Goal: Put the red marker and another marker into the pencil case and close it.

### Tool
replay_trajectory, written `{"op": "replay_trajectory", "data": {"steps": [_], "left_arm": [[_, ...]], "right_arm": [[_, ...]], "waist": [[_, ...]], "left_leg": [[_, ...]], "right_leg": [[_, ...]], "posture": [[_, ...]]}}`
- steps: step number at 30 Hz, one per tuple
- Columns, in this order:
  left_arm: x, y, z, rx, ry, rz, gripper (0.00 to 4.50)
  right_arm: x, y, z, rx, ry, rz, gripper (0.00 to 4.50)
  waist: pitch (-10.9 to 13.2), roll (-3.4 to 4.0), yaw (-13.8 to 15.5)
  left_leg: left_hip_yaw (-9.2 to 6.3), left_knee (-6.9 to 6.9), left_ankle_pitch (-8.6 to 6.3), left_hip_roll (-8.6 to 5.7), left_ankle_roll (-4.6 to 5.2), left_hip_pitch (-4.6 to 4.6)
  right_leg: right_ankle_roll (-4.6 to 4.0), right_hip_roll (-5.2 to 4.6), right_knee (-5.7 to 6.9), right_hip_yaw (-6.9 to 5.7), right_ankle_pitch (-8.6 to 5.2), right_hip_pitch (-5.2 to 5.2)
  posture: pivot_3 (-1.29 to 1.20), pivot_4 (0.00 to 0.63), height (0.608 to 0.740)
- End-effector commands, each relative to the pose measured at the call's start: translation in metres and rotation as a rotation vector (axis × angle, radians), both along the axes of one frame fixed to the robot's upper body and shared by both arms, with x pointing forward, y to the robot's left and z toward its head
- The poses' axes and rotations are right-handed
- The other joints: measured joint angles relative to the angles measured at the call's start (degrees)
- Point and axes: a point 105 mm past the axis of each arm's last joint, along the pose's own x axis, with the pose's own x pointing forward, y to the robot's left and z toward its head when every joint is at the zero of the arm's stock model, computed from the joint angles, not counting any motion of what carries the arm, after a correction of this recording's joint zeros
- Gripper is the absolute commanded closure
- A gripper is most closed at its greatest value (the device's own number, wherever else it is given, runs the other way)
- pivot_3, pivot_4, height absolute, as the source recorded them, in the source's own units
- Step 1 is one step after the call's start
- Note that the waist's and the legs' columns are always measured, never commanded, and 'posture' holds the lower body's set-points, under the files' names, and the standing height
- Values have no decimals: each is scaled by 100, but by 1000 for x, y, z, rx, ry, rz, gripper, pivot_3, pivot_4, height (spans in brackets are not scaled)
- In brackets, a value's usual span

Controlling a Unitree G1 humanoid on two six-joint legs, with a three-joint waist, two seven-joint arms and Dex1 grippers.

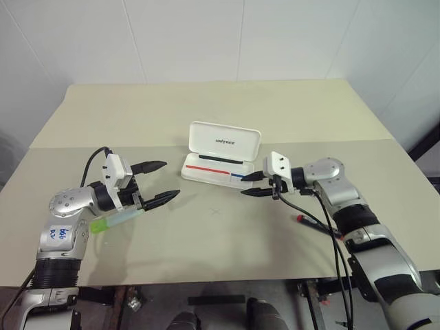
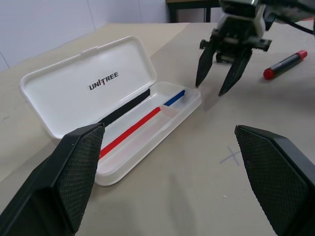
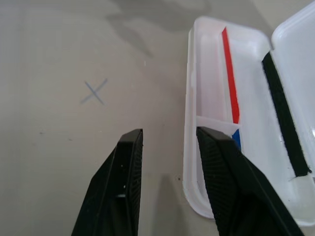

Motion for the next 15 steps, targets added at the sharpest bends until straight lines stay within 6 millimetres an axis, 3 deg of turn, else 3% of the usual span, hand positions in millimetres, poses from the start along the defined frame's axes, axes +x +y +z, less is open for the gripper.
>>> {"op": "replay_trajectory", "data": {"steps": [1, 15], "left_arm": [[-3, 2, 8, 27, -42, 4, 0], [-9, -2, 12, 33, -63, 12, 0]], "right_arm": [[7, 7, 9, -33, -39, 28, 2734], [15, 0, -5, -161, -15, 17, 2734]], "waist": [[0, 0, -2], [1, 3, -7]], "left_leg": [[1, 0, 0, 0, 0, 0], [-1, 1, -1, 0, -3, 0]], "right_leg": [[0, 0, 0, 0, 0, 0], [-2, 2, 5, 0, -1, -1]], "posture": [[0, 150, 740], [0, 150, 740]]}}
